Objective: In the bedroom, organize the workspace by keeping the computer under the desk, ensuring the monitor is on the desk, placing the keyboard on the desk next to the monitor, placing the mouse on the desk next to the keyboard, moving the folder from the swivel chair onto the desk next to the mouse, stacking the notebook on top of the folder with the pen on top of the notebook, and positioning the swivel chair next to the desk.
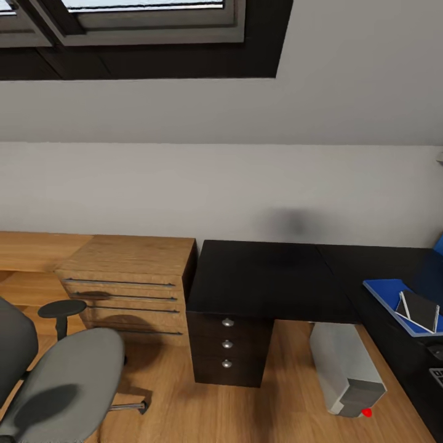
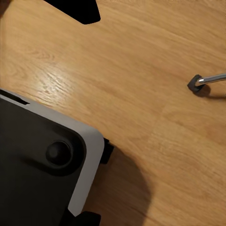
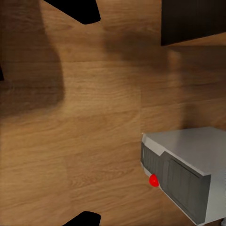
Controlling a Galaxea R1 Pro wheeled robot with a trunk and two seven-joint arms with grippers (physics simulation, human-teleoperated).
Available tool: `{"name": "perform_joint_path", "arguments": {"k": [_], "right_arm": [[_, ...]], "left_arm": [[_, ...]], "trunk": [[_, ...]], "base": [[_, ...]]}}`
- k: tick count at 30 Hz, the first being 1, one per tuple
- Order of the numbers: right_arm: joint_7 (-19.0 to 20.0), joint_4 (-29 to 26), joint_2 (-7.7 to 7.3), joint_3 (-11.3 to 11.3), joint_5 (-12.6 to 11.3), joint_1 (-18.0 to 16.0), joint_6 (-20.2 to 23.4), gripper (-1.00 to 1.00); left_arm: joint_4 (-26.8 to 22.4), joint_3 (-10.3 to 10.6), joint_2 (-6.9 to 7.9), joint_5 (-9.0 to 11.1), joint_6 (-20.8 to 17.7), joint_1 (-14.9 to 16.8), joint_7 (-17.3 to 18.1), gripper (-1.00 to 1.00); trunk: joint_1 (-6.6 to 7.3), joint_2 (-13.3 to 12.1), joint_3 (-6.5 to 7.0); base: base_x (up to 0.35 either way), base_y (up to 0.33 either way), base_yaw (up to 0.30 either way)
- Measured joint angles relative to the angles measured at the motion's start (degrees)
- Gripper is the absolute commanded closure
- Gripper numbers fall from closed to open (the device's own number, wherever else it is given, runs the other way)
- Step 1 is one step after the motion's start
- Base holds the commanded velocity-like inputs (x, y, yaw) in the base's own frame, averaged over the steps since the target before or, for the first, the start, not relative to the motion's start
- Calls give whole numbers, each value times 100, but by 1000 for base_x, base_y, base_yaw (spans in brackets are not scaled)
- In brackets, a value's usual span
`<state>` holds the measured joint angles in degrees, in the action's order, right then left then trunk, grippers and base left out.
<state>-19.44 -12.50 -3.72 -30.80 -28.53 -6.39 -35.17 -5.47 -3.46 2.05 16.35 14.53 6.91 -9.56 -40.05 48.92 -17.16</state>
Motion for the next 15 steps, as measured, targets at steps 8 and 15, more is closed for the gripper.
{"name": "perform_joint_path", "arguments": {"k": [8,15], "right_arm": [[4,24,-2,0,7,0,-228,-100],[5,33,13,-1,5,0,-265,-100]], "left_arm": [[7,7,2,-8,6,0,11,-100],[7,8,-1,-9,-9,-1,12,-100]], "trunk": [[0,0,1],[-2,-1,57]], "base": [[-7,3,1],[-229,172,30]]}}
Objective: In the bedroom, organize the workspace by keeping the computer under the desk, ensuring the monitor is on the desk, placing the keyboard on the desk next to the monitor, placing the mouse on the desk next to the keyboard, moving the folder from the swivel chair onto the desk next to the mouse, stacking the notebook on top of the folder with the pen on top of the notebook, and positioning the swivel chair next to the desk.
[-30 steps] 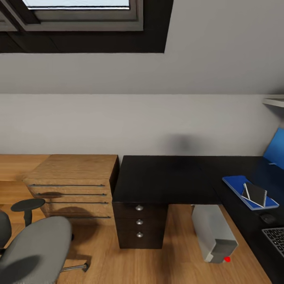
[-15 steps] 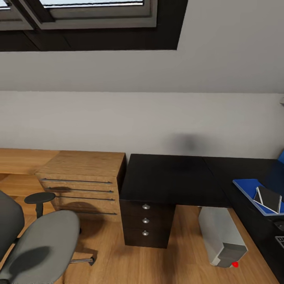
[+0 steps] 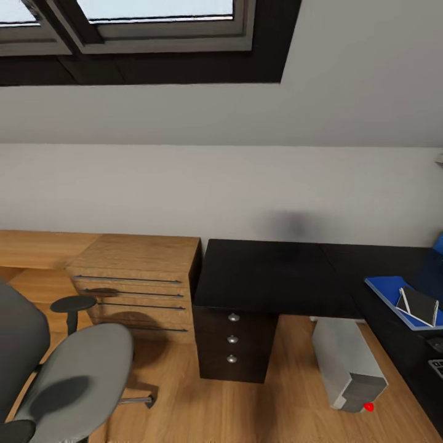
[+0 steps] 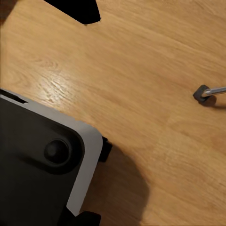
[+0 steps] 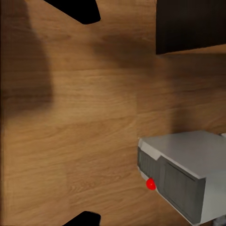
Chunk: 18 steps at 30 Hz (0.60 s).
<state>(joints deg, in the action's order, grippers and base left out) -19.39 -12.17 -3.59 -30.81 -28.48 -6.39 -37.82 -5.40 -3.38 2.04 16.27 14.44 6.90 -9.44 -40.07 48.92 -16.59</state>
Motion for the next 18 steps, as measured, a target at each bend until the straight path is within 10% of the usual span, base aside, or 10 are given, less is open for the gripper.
{"name": "perform_joint_path", "arguments": {"k": [18], "right_arm": [[-24,328,0,11,-12,-1,-19,-100]], "left_arm": [[-2,17,-157,-27,11,-1,2,-100]], "trunk": [[3,0,106]], "base": [[-23,16,201]]}}
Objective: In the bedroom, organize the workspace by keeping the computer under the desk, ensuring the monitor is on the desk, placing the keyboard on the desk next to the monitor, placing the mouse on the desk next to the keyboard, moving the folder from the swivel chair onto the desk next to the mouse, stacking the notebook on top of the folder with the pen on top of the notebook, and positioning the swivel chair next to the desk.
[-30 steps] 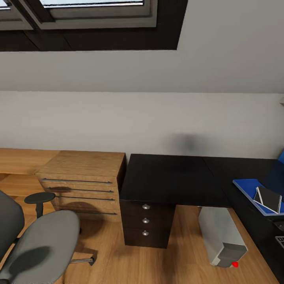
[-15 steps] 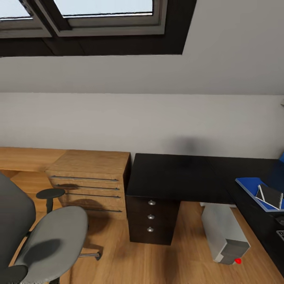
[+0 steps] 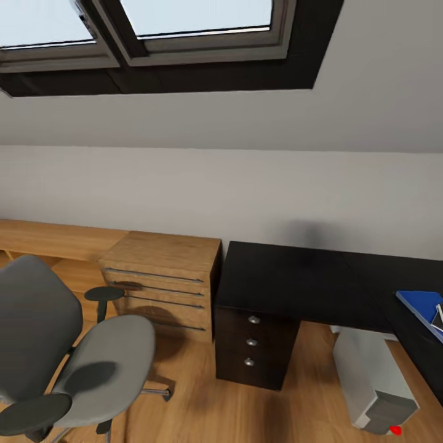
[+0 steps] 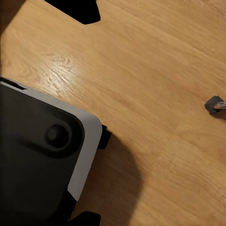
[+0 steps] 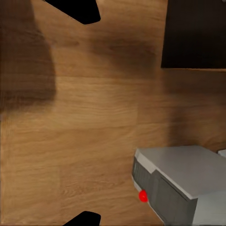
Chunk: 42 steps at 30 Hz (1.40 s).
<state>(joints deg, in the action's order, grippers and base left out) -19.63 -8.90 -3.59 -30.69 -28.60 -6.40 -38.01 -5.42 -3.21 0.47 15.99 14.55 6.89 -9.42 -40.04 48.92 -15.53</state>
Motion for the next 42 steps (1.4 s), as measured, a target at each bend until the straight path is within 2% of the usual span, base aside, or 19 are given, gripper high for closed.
{"name": "perform_joint_path", "arguments": {"k": [1,2,6,7,10,11,14,17,18,19,22,24,27,33,42], "right_arm": [[0,56,-1,-2,-1,0,-15,-100],[-7,291,-5,0,-11,0,-401,-100],[-20,835,2,-11,-46,2,-1094,-100],[-24,975,-8,7,-308,19,-1322,-100],[-15,1002,10,-30,-496,25,-1378,-100],[-1,1012,63,-41,-586,33,-1417,-100],[25,1016,133,-45,-624,59,-1441,-100],[46,1018,170,-45,-456,190,-1463,-100],[45,1018,171,-44,-406,212,-1466,-100],[44,1017,170,-45,-397,215,-1466,-100],[48,1012,161,-44,-378,224,-1464,-100],[49,1011,152,-44,-373,227,-1462,-100],[53,1010,148,-45,-363,228,-1460,-100],[73,1010,146,-45,-359,230,-1459,-100],[102,1009,137,-45,-358,231,-1457,-100]], "left_arm": [[0,0,-4,0,-1,0,0,-100],[0,7,-51,-1,-5,0,0,-100],[1,6,-88,-2,-9,0,6,-100],[3,2,-102,3,-27,0,-12,-100],[40,3,-110,5,-47,0,-23,-100],[199,3,-140,6,-64,-1,-29,-100],[345,6,-167,2,-41,1,-34,-100],[408,16,-26,5,432,1,-14,-100],[413,20,43,10,841,-4,1,-100],[413,24,56,10,947,-10,4,-100],[414,22,51,22,1830,-165,23,-100],[415,21,-9,34,2561,-328,36,-100],[416,22,-40,35,2912,-414,37,-100],[416,23,-53,32,3044,-452,23,-100],[415,15,-55,42,2799,-456,19,-100]], "trunk": [[0,1,1],[0,0,1],[0,0,8],[0,0,12],[0,0,29],[0,1,34],[0,0,47],[0,0,33],[0,0,26],[0,0,20],[0,0,0],[0,0,-13],[0,0,-34],[0,0,-75],[-2,-1,-137]], "base": [[0,0,265],[0,0,266],[0,0,258],[0,0,231],[0,0,213],[0,0,202],[0,0,162],[0,0,154],[0,0,165],[0,0,168],[0,0,170],[0,0,172],[0,0,172],[0,0,172],[-82,52,172]]}}
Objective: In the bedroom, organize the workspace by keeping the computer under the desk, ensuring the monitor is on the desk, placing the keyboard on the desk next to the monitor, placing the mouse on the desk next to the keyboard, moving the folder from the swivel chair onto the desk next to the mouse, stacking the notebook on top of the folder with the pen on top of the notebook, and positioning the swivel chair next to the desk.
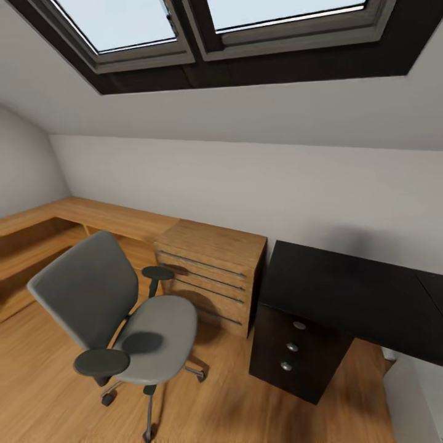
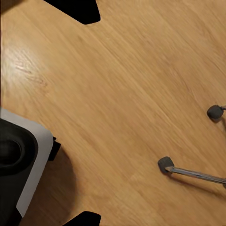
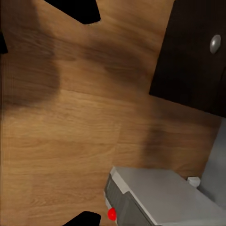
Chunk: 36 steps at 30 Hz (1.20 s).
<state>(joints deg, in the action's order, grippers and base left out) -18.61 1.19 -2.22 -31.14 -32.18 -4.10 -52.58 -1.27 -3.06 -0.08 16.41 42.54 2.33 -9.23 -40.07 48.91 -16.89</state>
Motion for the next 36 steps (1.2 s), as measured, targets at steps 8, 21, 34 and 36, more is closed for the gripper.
{"name": "perform_joint_path", "arguments": {"k": [8,21,34,36], "right_arm": [[1,0,0,0,1,0,1,-100],[0,0,8,-8,8,0,-1,-100],[0,1,-2,-1,9,-2,-5,-100],[0,1,-5,0,7,0,-6,-100]], "left_arm": [[0,-4,0,3,-37,0,1,-100],[2,-14,-13,8,-265,1,9,-100],[-7,-8,-9,2,-489,0,6,-100],[-7,-8,-9,2,-494,0,6,-100]], "trunk": [[0,0,-55],[2,1,-153],[2,1,-246],[2,1,-258]], "base": [[-226,196,172],[-25,32,156],[0,0,190],[0,0,218]]}}
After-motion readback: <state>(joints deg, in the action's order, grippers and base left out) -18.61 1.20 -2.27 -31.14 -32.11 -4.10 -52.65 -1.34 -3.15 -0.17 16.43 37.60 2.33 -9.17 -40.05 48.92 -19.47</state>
